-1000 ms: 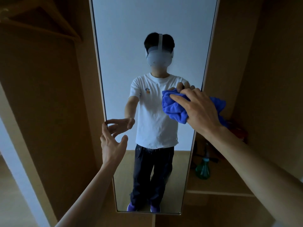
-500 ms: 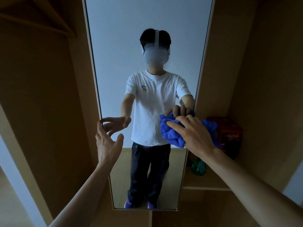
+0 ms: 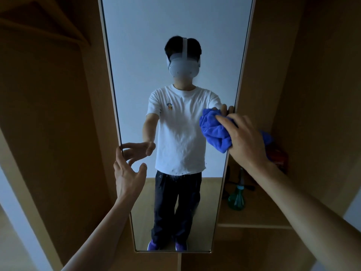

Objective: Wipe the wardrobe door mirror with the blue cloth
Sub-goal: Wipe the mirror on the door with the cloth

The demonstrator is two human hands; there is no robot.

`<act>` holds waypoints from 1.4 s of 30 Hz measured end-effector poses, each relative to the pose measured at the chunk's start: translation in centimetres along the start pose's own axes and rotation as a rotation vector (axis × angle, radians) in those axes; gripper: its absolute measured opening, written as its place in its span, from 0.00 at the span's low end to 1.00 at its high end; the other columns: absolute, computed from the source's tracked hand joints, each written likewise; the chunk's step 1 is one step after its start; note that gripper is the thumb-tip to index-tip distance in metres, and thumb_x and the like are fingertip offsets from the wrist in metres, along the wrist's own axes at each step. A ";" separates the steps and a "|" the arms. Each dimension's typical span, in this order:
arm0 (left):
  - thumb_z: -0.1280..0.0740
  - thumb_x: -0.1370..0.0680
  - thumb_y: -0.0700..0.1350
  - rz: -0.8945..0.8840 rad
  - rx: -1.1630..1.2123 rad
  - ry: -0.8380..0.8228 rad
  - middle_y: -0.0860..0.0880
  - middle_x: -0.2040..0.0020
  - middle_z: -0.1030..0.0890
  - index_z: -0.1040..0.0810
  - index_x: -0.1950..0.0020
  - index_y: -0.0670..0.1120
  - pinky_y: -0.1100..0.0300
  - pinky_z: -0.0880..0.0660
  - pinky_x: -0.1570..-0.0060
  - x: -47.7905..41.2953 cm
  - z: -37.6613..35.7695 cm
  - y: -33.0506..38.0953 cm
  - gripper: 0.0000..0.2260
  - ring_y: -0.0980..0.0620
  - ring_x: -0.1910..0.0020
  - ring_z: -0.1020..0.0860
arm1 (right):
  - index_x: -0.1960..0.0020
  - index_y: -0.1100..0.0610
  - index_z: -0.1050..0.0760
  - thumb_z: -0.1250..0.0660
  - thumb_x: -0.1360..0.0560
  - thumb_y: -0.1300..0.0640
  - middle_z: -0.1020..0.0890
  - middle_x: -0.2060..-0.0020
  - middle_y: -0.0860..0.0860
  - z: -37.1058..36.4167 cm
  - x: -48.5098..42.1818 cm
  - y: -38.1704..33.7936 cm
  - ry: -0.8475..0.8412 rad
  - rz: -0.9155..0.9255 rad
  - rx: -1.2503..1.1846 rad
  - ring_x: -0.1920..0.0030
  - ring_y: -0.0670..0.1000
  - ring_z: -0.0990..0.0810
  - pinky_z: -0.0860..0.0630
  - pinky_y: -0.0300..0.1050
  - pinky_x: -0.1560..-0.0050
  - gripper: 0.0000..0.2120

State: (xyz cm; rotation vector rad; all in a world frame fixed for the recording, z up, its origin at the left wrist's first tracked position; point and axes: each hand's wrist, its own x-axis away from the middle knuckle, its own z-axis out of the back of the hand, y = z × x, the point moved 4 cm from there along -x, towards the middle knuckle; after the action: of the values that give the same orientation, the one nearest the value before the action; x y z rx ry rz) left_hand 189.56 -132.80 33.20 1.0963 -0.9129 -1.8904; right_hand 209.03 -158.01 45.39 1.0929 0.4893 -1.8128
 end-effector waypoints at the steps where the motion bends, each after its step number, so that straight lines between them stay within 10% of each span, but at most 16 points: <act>1: 0.31 0.21 0.48 -0.002 -0.001 0.008 0.41 0.21 0.40 0.55 0.17 0.54 0.42 0.24 0.45 0.0 0.0 -0.1 0.41 0.37 0.29 0.29 | 0.28 0.56 0.27 0.26 0.29 0.65 0.22 0.41 0.55 -0.7 1.1 -0.2 -0.006 -0.014 -0.003 0.45 0.59 0.24 0.22 0.57 0.52 0.30; 11: 0.31 0.22 0.47 -0.010 0.035 0.018 0.44 0.24 0.36 0.53 0.18 0.57 0.46 0.26 0.48 -0.2 0.0 -0.8 0.40 0.41 0.30 0.30 | 0.29 0.53 0.29 0.24 0.29 0.59 0.22 0.42 0.51 -3.9 6.9 -1.1 -0.114 -0.242 -0.157 0.45 0.55 0.21 0.21 0.49 0.56 0.31; 25: 0.32 0.22 0.48 -0.011 0.053 -0.018 0.44 0.28 0.34 0.49 0.19 0.57 0.40 0.26 0.38 -1.9 0.9 -1.1 0.37 0.42 0.30 0.32 | 0.35 0.53 0.26 0.28 0.23 0.55 0.22 0.43 0.37 -1.4 2.8 -1.7 0.253 -0.506 -0.423 0.42 0.41 0.21 0.24 0.40 0.40 0.17; 30: 0.31 0.22 0.48 -0.047 0.055 -0.043 0.46 0.27 0.34 0.47 0.20 0.56 0.42 0.27 0.40 -2.1 1.1 -1.3 0.35 0.43 0.29 0.31 | 0.36 0.62 0.25 0.30 0.23 0.60 0.19 0.44 0.57 -3.0 2.3 -1.3 0.154 -0.572 -0.500 0.42 0.57 0.20 0.25 0.55 0.40 0.17; 36: 0.36 0.26 0.55 -0.080 0.066 -0.112 0.46 0.26 0.34 0.46 0.20 0.56 0.39 0.26 0.40 -1.8 1.9 -1.2 0.37 0.43 0.29 0.31 | 0.46 0.57 0.23 0.28 0.22 0.56 0.18 0.54 0.49 -2.6 1.1 -3.9 0.312 -0.421 -0.545 0.49 0.51 0.17 0.23 0.48 0.45 0.07; 40: 0.35 0.27 0.55 -0.094 0.067 -0.135 0.46 0.28 0.32 0.45 0.20 0.57 0.39 0.25 0.41 -2.1 2.3 -1.5 0.36 0.43 0.32 0.30 | 0.34 0.54 0.29 0.26 0.29 0.66 0.21 0.39 0.54 -4.3 2.1 -5.2 0.230 -0.586 -0.455 0.41 0.58 0.20 0.22 0.55 0.42 0.26; 42: 0.32 0.24 0.50 -0.103 0.069 -0.138 0.47 0.29 0.32 0.44 0.20 0.57 0.39 0.25 0.41 -2.3 2.3 -1.8 0.35 0.44 0.32 0.29 | 0.42 0.57 0.26 0.29 0.23 0.63 0.18 0.48 0.56 -5.1 1.2 -5.9 0.187 -0.511 -0.533 0.47 0.57 0.18 0.22 0.56 0.46 0.12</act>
State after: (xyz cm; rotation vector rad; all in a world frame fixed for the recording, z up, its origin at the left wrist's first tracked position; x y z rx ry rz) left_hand 187.84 -129.50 33.36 1.0820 -1.0234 -2.0528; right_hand 206.10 -152.08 41.02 0.8033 1.3772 -1.8405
